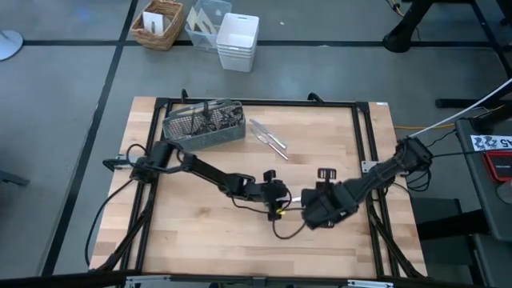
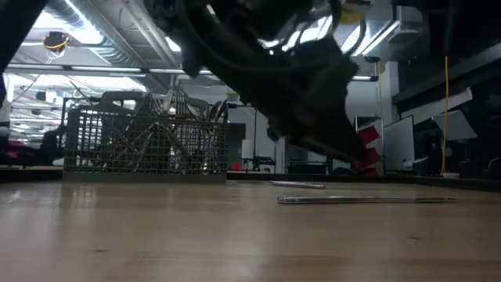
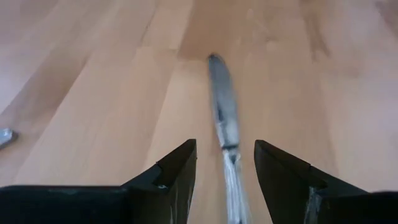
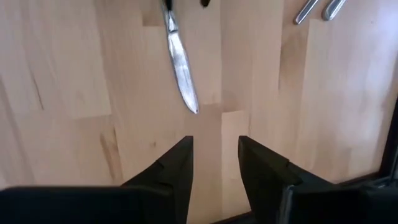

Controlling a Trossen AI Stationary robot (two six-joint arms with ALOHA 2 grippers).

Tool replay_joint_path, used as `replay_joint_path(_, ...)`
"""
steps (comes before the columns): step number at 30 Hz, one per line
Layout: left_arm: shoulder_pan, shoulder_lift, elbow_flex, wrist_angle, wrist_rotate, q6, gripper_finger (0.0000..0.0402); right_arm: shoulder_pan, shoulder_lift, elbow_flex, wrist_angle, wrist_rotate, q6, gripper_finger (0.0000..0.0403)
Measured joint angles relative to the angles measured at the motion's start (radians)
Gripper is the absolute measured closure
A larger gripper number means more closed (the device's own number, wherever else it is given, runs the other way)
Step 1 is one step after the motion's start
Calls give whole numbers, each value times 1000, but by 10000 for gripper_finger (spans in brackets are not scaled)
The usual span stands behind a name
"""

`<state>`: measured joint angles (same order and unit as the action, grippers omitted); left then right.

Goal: Sort silverware
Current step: Put the silver table knife into the silverware rack

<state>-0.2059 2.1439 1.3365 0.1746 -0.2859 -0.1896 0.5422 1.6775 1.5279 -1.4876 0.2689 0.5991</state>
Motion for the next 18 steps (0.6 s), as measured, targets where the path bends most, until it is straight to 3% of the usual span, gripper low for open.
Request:
replay_joint_path(7,33,46,1,-4,101,-65,247,87,0,-78,25,56,87,275)
replay_joint_path(18,22,59,1,-40,106,-65,249,114,0,-110,59,88,157,275)
